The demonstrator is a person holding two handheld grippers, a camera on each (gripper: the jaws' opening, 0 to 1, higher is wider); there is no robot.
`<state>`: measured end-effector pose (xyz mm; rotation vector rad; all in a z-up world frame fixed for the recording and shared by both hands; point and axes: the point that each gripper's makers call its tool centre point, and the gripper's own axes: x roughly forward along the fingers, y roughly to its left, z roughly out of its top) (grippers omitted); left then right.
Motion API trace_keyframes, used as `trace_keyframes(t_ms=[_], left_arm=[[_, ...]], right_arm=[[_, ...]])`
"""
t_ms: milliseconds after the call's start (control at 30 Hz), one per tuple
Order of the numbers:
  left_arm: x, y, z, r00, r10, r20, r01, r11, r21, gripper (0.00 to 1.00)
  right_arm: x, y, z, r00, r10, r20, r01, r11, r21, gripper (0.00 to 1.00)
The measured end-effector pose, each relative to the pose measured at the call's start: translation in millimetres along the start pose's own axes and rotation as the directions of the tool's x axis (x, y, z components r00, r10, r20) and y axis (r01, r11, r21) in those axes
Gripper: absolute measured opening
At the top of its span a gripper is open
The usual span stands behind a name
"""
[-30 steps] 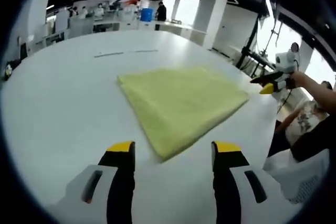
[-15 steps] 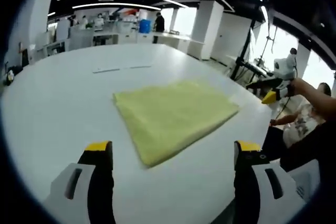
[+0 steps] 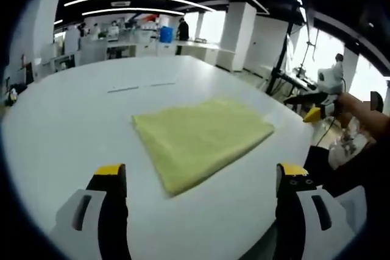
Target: Fold the garment on the visible template until the final outline fits inside the template.
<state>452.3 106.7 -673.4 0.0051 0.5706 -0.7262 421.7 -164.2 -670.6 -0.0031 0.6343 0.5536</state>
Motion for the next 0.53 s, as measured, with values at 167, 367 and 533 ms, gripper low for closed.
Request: trace_keyframes(t_ms=[167,367,533], left_arm=[[-1,-0.9,-3.5,1.0,0.011,-0.002,-0.011,1.0,-0.011,0.99],[-2,-5.6,-15.6,1.0,0.004,-0.027,-0.005,1.0,-0.022,0.98],[-3,-5.3,-19.0,0.999,0.023,-0.035,-0.024,1.0,-0.014,0.98]], right_arm=[[1,3,-3.5,1.0,0.001,-0.019,-0.001,1.0,-0.023,0.99],[3,4,-4.0,1.0,0.0,-0.024,-0.001,1.0,-0.031,0.97],[4,2,-7.2,0.999,-0.009,-0.048,0.006,0.999,-0.052,0.97]])
